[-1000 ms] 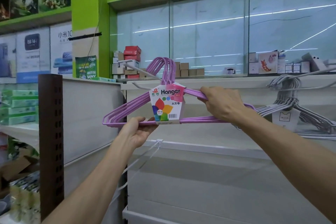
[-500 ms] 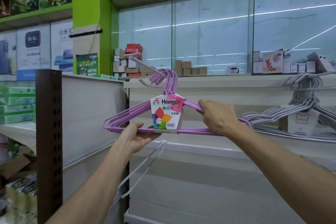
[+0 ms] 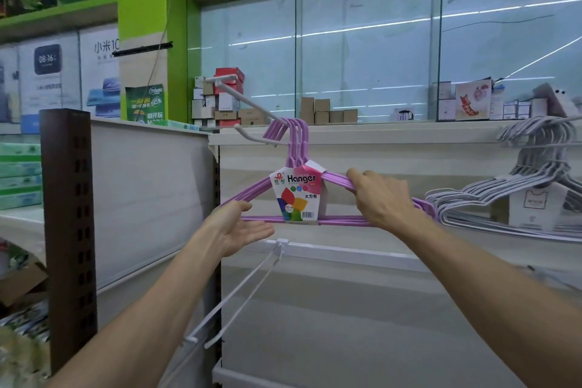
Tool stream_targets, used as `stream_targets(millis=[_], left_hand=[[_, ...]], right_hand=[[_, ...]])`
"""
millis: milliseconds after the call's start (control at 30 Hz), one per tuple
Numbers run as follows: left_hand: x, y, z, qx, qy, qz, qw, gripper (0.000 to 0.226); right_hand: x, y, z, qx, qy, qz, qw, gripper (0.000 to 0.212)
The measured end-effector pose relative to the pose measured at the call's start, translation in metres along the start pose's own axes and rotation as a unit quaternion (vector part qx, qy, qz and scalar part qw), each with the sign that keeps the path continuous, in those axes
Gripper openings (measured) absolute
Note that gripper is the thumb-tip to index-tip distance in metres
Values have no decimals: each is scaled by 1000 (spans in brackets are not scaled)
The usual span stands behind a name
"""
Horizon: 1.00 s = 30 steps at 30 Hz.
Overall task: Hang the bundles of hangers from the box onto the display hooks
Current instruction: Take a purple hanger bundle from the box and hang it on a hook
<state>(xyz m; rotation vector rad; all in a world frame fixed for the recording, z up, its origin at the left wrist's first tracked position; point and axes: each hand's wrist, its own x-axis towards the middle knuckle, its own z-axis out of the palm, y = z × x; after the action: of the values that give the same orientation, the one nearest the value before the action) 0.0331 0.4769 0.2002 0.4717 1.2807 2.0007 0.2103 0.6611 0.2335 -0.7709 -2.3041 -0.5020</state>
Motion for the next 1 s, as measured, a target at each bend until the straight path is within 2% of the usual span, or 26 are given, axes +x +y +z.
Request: stream_targets(millis=[133, 233, 333, 500, 600, 767, 1000], left_hand=[[-11, -5, 8, 122, 15, 75, 990, 44], [-19, -8, 13, 229, 29, 144, 962, 33], [-29, -10, 19, 293, 35, 197, 935, 29], [-49, -17, 28, 321, 37, 279, 904, 21], [-64, -26, 36, 321, 21, 317, 892, 13], [-95, -53, 58, 339, -18, 374, 863, 13], [-141, -99, 115, 304, -93, 403, 858, 16]], right_hand=[[1, 2, 0, -1, 8, 3, 1000, 15], [1, 1, -2, 16, 8, 2, 1000, 22], [-4, 1, -8, 38, -1, -3, 999, 35], [-27, 1, -23, 51, 6, -16, 999, 45], [-53, 4, -35, 79, 16, -26, 996, 40], [-113, 21, -55, 74, 37, -46, 996, 33], [-194, 64, -76, 86, 38, -23, 995, 27]])
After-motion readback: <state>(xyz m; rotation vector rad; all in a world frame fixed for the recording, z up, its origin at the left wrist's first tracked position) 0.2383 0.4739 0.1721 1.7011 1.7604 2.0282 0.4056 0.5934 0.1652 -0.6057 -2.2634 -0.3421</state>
